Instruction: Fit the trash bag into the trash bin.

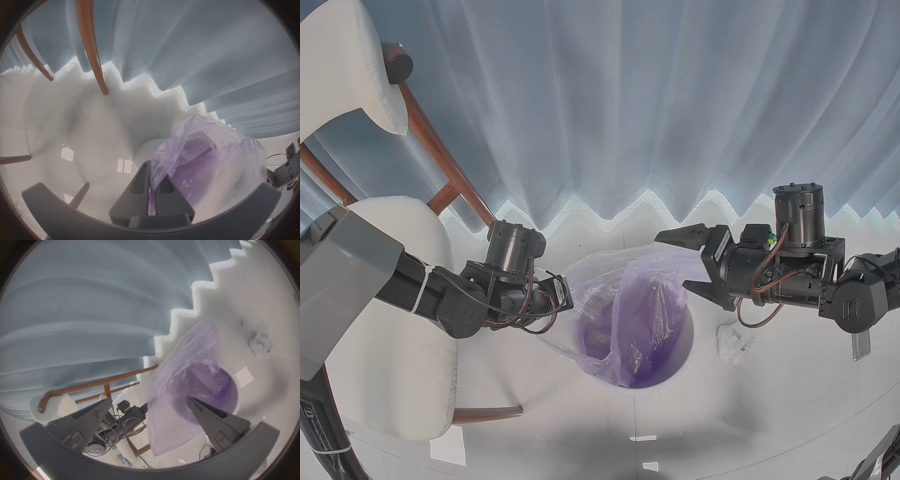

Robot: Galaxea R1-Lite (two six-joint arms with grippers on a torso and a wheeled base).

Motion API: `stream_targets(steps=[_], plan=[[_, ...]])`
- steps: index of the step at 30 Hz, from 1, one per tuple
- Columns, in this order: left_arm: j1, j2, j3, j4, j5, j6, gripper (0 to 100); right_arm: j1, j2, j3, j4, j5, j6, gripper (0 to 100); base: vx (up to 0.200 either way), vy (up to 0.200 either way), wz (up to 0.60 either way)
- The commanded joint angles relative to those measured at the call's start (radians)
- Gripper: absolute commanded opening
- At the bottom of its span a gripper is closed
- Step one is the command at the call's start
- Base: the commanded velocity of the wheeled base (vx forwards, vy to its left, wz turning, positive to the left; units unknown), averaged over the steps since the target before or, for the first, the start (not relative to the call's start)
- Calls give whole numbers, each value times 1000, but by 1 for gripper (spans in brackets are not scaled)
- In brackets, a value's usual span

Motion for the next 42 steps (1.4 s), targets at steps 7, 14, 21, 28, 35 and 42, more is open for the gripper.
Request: stream_targets(steps=[7, 14, 21, 28, 35, 42], plan=[[-38, -66, 87, -1, 4, 0, 0, 57, 155, -152, 100, -56, -61, 100, 0, 0, 0], [-47, -80, 89, -1, 26, 1, 0, 60, 196, -248, 181, -60, -153, 100, 0, 0, 0], [-49, -77, 89, -1, 28, 3, 0, 68, 245, -307, 250, -89, -244, 0, 0, 0, 0], [-46, -79, 100, -1, 58, 4, 0, 63, 233, -264, 247, -123, -300, 0, 0, 0, 0], [-35, -98, 113, 2, 66, 12, 0, 2, 129, -141, 239, -117, -333, 0, 0, 0, 0], [-35, -151, 188, 7, 87, 21, 0, -92, 58, -3, 239, -74, -392, 0, 0, 0, 0]])
